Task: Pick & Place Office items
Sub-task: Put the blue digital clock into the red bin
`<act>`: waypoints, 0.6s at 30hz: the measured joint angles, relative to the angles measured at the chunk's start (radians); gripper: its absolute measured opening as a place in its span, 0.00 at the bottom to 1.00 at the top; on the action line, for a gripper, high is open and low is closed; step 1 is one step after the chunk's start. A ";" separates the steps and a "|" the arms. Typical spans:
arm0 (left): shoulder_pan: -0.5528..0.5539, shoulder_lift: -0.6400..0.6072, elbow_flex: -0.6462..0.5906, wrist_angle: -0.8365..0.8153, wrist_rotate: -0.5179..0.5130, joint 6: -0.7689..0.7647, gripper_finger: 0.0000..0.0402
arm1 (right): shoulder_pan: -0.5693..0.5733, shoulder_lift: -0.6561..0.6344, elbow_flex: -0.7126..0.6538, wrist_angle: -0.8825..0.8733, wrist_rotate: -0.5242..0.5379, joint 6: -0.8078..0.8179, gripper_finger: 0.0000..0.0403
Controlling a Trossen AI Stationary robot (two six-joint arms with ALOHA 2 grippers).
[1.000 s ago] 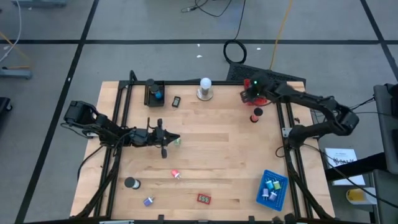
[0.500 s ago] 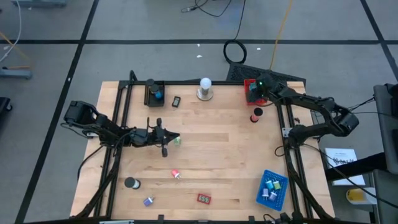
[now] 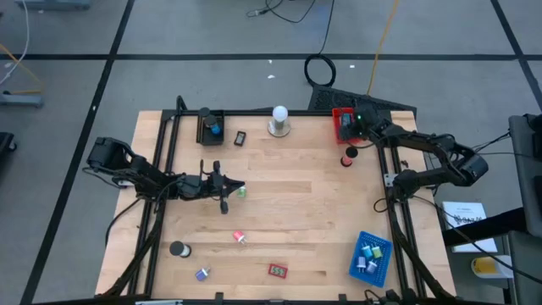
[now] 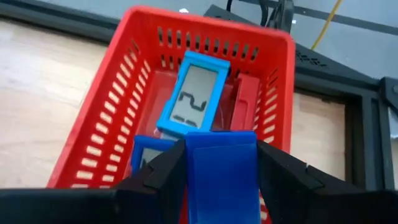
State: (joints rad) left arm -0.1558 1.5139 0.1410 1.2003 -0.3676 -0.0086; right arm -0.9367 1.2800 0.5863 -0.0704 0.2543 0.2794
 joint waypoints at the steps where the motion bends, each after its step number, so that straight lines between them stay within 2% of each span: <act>1: 0.000 0.000 0.000 0.000 0.000 0.000 0.05 | 0.000 0.000 -0.004 0.000 -0.004 0.000 0.42; 10: 0.000 0.000 0.000 0.000 0.000 0.003 0.05 | 0.000 0.000 -0.008 0.029 -0.020 -0.003 0.44; 18: 0.000 0.000 0.000 0.000 0.000 0.002 0.05 | 0.002 -0.005 -0.008 0.040 -0.016 0.004 0.57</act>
State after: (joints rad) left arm -0.1558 1.5139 0.1410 1.2007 -0.3679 -0.0063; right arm -0.9348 1.2755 0.5785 -0.0299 0.2379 0.2832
